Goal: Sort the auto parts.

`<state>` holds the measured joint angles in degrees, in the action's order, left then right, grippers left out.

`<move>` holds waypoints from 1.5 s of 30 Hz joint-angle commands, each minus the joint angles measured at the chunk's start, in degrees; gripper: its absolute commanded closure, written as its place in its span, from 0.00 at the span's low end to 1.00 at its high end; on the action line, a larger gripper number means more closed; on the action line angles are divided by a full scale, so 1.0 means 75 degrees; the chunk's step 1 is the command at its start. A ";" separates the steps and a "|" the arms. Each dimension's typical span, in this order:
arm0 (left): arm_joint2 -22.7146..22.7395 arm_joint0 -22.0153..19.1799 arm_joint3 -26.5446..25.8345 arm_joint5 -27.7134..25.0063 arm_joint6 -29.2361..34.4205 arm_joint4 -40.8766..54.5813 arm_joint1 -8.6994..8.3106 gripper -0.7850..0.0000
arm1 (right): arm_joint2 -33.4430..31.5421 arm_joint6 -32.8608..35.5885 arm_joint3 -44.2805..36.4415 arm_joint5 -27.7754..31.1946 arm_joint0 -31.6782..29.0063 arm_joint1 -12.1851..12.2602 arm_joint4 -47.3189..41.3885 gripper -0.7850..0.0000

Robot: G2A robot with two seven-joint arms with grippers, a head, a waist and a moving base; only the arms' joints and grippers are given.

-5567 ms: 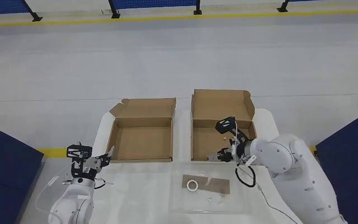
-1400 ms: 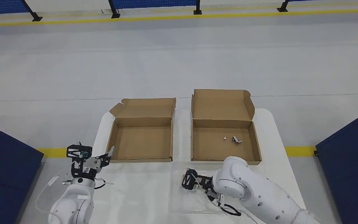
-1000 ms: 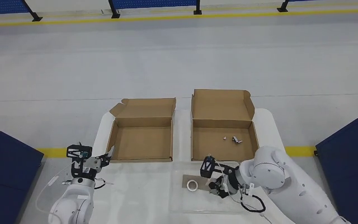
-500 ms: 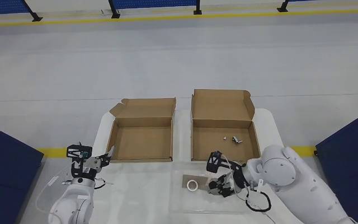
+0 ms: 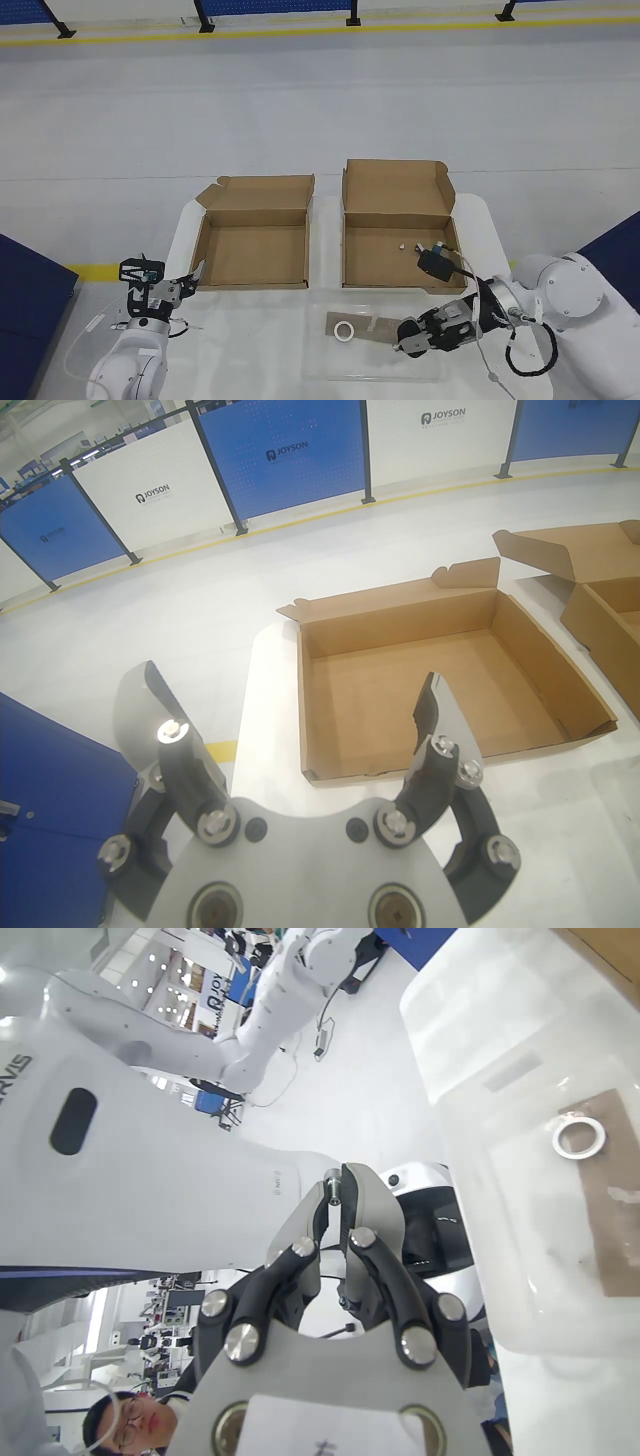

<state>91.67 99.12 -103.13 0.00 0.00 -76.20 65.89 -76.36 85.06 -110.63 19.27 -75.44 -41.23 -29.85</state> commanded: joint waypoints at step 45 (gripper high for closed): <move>0.0000 0.0000 0.0000 0.0000 0.0000 0.0000 0.0000 0.00 | 0.0450 0.0098 -0.0292 -0.1218 0.0792 -0.0195 -0.6812 1.00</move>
<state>91.67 99.12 -103.13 0.00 0.00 -76.20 65.89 -73.02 86.17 -112.36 10.32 -69.52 -42.49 -79.03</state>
